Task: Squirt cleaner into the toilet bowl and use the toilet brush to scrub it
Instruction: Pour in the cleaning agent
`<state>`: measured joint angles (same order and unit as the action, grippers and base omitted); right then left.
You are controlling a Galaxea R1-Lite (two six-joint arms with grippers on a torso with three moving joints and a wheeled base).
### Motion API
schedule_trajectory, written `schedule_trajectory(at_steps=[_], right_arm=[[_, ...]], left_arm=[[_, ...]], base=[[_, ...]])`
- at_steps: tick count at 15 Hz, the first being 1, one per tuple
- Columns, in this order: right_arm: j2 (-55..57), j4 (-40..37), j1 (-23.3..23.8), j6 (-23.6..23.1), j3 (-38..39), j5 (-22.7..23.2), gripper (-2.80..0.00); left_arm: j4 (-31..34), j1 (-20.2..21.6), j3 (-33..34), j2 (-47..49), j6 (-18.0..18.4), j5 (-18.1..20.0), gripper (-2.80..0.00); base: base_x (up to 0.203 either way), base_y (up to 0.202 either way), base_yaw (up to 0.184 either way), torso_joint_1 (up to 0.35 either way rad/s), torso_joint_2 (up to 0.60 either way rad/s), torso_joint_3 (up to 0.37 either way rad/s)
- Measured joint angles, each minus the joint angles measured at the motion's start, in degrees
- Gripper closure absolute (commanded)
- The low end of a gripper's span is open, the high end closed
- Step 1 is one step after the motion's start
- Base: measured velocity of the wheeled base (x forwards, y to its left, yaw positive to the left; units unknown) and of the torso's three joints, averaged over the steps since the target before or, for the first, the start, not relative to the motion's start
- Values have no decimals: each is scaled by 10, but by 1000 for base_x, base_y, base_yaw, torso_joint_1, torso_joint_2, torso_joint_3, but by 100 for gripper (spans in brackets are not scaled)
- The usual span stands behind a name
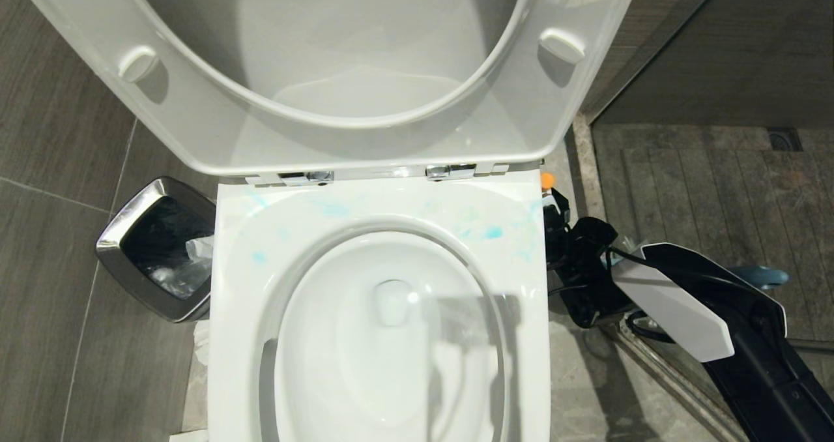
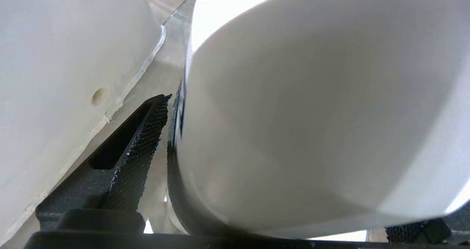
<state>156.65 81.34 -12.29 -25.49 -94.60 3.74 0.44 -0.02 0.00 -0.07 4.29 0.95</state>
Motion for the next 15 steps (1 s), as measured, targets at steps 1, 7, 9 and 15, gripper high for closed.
schedule_trajectory(at_steps=[1, 7, 9, 15], right_arm=[[0, 0, 0, 0, -1, 0, -280], [3, 1, 0, 0, -6, 1, 0], [4, 2, 0, 0, -8, 1, 0], [4, 2, 1, 1, -13, 0, 0]], left_arm=[[0, 0, 0, 0, 0, 0, 0], [0, 0, 0, 0, 0, 0, 0], [0, 0, 0, 0, 0, 0, 0], [0, 0, 0, 0, 0, 0, 0]], base=[[0, 0, 0, 0, 0, 0], [0, 0, 0, 0, 0, 0], [0, 0, 0, 0, 0, 0], [0, 0, 0, 0, 0, 0]])
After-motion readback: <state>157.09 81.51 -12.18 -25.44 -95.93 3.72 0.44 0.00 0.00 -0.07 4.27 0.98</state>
